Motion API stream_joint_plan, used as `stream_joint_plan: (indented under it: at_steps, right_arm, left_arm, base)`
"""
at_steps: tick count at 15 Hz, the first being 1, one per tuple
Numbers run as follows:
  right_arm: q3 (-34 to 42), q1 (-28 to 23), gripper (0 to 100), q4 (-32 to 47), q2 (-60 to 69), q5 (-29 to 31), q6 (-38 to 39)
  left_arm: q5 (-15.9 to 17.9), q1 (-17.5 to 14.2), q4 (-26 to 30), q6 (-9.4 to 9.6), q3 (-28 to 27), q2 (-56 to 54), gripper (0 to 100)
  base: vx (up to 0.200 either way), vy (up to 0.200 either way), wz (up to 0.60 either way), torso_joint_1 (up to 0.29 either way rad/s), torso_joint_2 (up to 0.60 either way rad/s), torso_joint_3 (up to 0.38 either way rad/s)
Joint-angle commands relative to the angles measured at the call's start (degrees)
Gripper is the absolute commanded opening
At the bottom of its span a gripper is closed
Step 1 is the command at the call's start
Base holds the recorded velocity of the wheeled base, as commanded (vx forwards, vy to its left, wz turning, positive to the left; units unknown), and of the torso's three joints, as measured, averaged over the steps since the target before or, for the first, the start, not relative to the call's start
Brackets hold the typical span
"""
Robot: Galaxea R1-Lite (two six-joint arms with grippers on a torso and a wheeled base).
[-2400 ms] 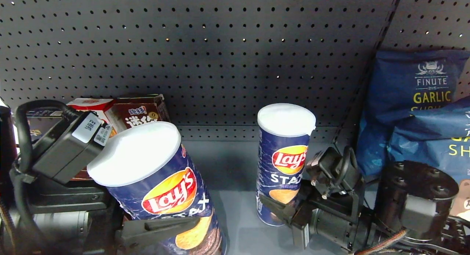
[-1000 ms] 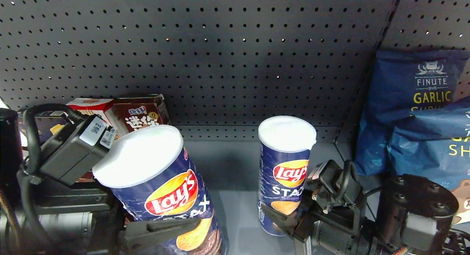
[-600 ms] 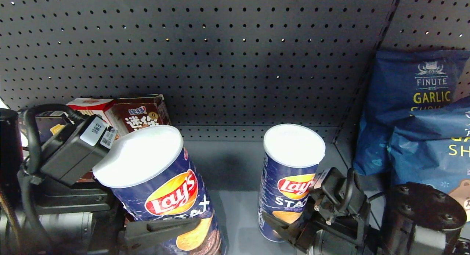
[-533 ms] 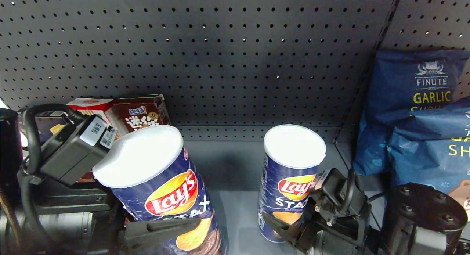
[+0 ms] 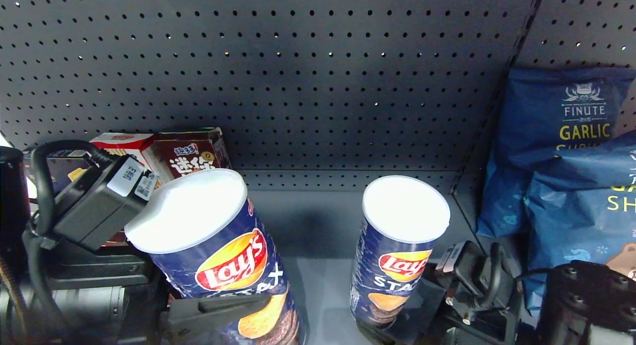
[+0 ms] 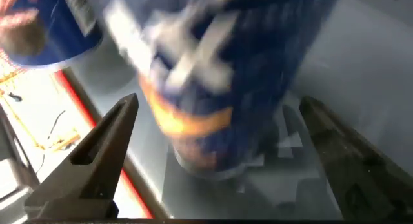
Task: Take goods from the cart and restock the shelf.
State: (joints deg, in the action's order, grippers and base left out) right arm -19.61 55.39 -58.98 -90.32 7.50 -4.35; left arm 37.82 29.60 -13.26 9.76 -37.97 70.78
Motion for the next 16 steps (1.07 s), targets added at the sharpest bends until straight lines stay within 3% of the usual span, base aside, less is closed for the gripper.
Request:
stream_joint_plan:
  at_steps: [1,4,10,14,16]
  right_arm:
    - [2.56,-0.11,100,-0.08,3.66,-0.11,-0.13]
    - [7.13,-0.11,100,-0.08,7.44,-0.47,-0.13]
    - [7.05,-1.87,100,-0.08,16.14,-0.2,-0.31]
    - [7.13,-11.98,100,-0.52,25.37,-0.38,-3.29]
    - [7.05,-20.5,100,-0.7,29.24,-0.64,-4.09]
  left_arm:
    - [-0.02,0.02,-0.01,-0.01,0.0,0.06,0]
    - [-0.02,0.02,-0.01,-0.01,0.0,0.06,0]
    - [-0.11,0.02,-0.01,-0.01,-0.17,-0.03,0]
    - [-0.11,-0.51,-0.01,-0.18,-0.08,-0.11,0]
    - [-0.11,-0.95,-0.01,-0.18,-0.35,-0.11,0]
  base:
    - [0.0,0.0,0.0,0.0,0.0,0.0]
    - [0.0,0.0,0.0,0.0,0.0,0.0]
    - [0.0,0.0,0.0,0.0,0.0,0.0]
    - [0.0,0.0,0.0,0.0,0.0,0.0]
    - [0.0,0.0,0.0,0.0,0.0,0.0]
